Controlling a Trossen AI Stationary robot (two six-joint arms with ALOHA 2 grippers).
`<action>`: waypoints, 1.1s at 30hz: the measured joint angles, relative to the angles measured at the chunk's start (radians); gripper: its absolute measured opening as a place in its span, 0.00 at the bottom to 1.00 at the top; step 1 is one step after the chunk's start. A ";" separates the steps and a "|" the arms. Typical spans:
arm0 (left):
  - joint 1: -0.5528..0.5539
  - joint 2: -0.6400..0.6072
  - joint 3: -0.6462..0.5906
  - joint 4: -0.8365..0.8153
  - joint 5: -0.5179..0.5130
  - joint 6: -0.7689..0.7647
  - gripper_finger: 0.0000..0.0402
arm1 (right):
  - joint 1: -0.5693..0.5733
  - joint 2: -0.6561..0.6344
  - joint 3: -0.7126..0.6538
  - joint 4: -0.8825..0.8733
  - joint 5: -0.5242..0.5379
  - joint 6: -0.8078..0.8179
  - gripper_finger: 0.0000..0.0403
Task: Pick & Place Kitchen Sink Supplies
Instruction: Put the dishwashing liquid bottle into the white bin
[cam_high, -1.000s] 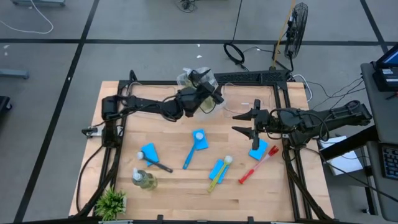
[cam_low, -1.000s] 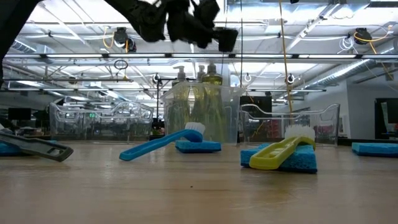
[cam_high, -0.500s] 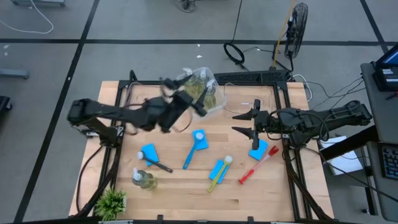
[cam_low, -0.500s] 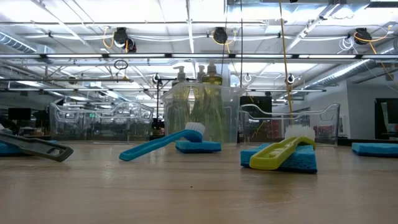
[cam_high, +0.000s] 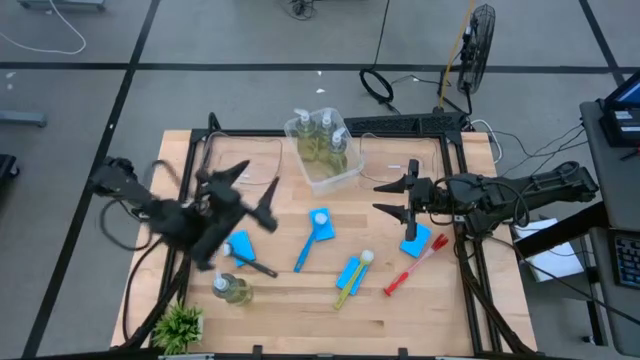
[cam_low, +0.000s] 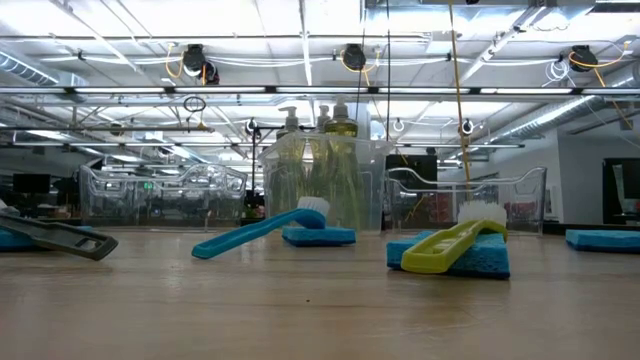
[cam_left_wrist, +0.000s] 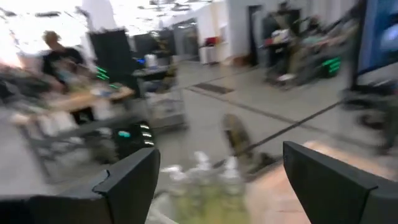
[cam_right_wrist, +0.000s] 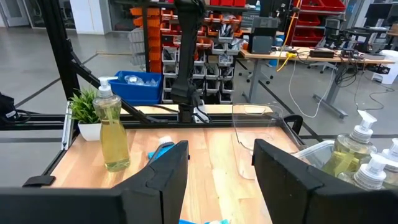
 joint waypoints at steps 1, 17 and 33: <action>-0.024 -0.002 0.000 0.006 0.000 -0.002 0.83 | 0.000 0.000 0.000 0.000 0.000 0.000 0.42; -0.369 0.036 0.000 -0.075 -0.002 -0.400 0.84 | 0.000 0.000 0.000 -0.042 0.000 0.000 0.42; -0.566 0.161 0.000 -0.129 -0.001 -0.748 0.83 | 0.000 0.000 0.000 -0.049 0.000 0.001 0.42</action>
